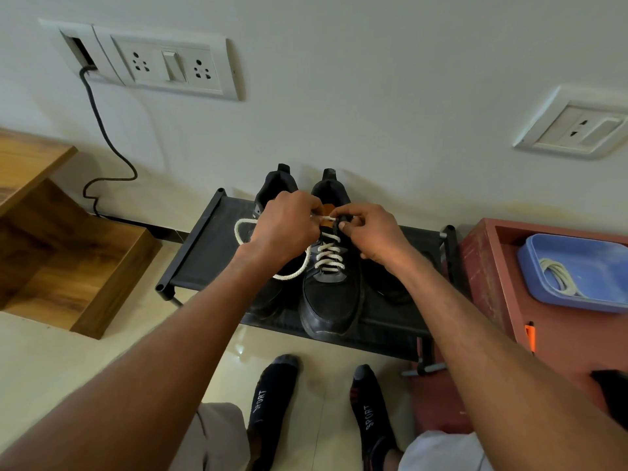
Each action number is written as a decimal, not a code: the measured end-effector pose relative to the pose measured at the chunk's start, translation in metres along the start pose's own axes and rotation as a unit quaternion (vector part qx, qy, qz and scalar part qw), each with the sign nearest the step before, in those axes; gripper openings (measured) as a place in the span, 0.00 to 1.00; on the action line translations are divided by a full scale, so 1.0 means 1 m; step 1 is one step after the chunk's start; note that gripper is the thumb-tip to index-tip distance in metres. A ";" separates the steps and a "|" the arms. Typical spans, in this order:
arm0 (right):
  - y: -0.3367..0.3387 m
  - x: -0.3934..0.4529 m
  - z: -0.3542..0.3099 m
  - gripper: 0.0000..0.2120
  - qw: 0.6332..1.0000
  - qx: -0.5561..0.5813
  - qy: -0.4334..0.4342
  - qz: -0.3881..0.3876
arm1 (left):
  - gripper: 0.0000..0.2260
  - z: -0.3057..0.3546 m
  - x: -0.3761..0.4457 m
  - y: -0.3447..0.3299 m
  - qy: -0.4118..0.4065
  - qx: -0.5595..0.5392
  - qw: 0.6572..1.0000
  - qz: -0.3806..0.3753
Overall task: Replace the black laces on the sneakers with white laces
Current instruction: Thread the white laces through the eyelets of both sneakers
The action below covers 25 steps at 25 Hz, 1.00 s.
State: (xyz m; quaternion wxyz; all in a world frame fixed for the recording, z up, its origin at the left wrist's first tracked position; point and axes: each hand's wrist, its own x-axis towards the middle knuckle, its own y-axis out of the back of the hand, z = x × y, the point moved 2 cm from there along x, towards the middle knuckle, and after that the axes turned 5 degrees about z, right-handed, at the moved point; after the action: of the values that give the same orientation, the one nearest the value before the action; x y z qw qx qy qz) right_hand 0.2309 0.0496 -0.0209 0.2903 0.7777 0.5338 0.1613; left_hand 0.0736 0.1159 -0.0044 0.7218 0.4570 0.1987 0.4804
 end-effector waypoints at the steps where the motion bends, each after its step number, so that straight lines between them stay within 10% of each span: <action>1: 0.002 0.000 0.000 0.12 1.000 -0.001 0.000 0.004 | 0.10 0.002 -0.001 0.000 -0.009 0.006 1.000 -0.003; 25: 0.010 0.003 0.008 0.11 0.993 0.090 -0.082 -0.004 | 0.07 0.017 -0.009 -0.026 0.147 -0.145 0.978 -0.021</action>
State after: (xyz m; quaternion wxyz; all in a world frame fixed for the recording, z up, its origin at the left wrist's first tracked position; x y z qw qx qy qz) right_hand 0.2438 0.0480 -0.0209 0.2629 0.8087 0.5240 0.0474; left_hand 0.0948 0.0966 -0.0192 0.7532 0.2672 0.2406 0.5508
